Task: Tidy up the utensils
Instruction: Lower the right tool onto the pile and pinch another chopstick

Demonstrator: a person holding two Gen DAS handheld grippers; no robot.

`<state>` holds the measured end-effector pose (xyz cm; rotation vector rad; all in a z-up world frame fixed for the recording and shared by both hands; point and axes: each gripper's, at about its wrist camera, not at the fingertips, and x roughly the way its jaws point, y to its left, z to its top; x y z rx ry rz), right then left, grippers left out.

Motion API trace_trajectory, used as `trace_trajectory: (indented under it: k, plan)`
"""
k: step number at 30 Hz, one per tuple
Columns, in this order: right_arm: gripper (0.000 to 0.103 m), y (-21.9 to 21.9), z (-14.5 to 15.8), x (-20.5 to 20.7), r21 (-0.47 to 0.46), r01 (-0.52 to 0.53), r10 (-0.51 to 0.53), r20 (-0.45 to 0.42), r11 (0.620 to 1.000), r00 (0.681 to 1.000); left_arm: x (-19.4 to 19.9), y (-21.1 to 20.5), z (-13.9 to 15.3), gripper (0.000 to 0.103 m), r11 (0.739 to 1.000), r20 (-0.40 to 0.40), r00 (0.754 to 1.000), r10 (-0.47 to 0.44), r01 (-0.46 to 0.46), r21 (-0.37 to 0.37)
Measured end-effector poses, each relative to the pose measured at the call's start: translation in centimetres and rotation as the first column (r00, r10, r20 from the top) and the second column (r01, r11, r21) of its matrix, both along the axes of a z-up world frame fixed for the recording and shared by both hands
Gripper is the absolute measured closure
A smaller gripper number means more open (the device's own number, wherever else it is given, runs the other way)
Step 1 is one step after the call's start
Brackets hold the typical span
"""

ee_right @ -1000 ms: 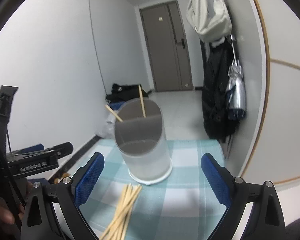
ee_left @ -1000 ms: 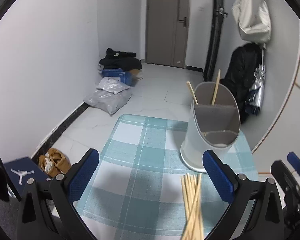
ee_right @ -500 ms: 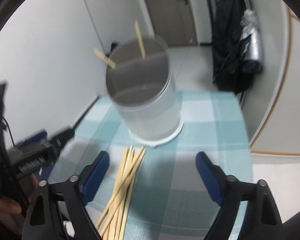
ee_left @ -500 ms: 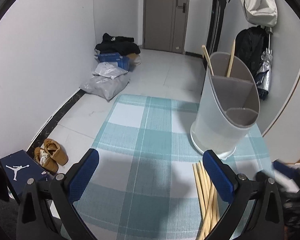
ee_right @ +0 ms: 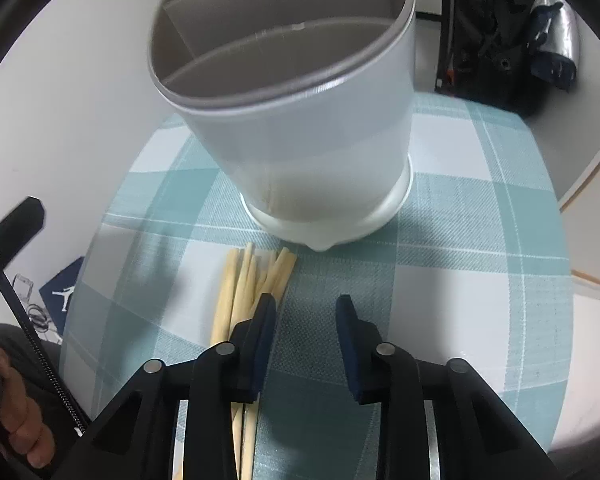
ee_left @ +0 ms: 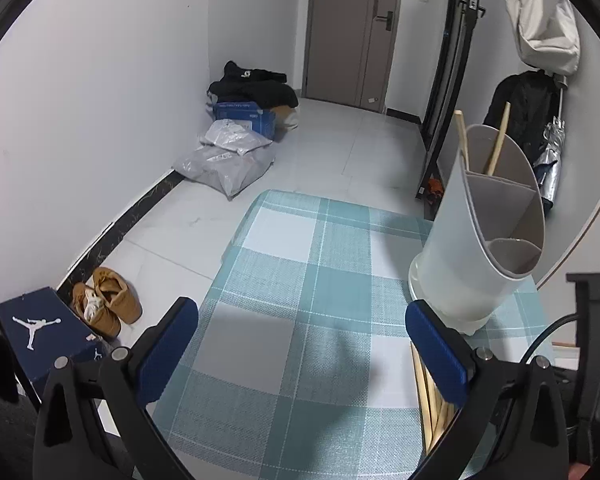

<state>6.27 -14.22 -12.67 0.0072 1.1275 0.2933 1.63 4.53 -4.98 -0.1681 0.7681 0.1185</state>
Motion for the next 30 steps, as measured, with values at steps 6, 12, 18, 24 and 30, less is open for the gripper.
trace_trajectory:
  k: [6, 12, 18, 24, 30]
  plan:
    - [0.077, 0.9, 0.1, -0.1, -0.028, -0.017, 0.017, 0.0, 0.999, 1.0, 0.3, 0.5, -0.1, 0.001, 0.999, -0.021, 1.0, 0.003, -0.004, -0.049]
    - [0.075, 2.3, 0.1, 0.6, -0.09, -0.033, 0.033, 0.005, 0.995, 0.999, 0.3, 1.0, 0.0, 0.001, 0.996, -0.031, 0.999, 0.005, -0.008, -0.084]
    - [0.098, 3.2, 0.0, -0.1, -0.044, -0.056, 0.057, 0.01, 0.997, 0.998, 0.5, 1.6, -0.4, 0.001, 0.995, -0.049, 0.999, 0.001, -0.006, -0.102]
    - [0.098, 0.9, 0.9, -0.4, 0.095, 0.02, -0.02, 0.003, 0.995, 1.0, 0.6, 1.4, -1.1, 0.001, 0.99, -0.082, 0.996, -0.041, 0.03, -0.135]
    - [0.098, -2.2, 2.9, -1.2, 0.22, 0.069, -0.077, 0.029, 0.973, 0.997, 1.1, -0.5, -2.6, 0.001, 0.972, -0.156, 0.973, -0.168, 0.138, -0.191]
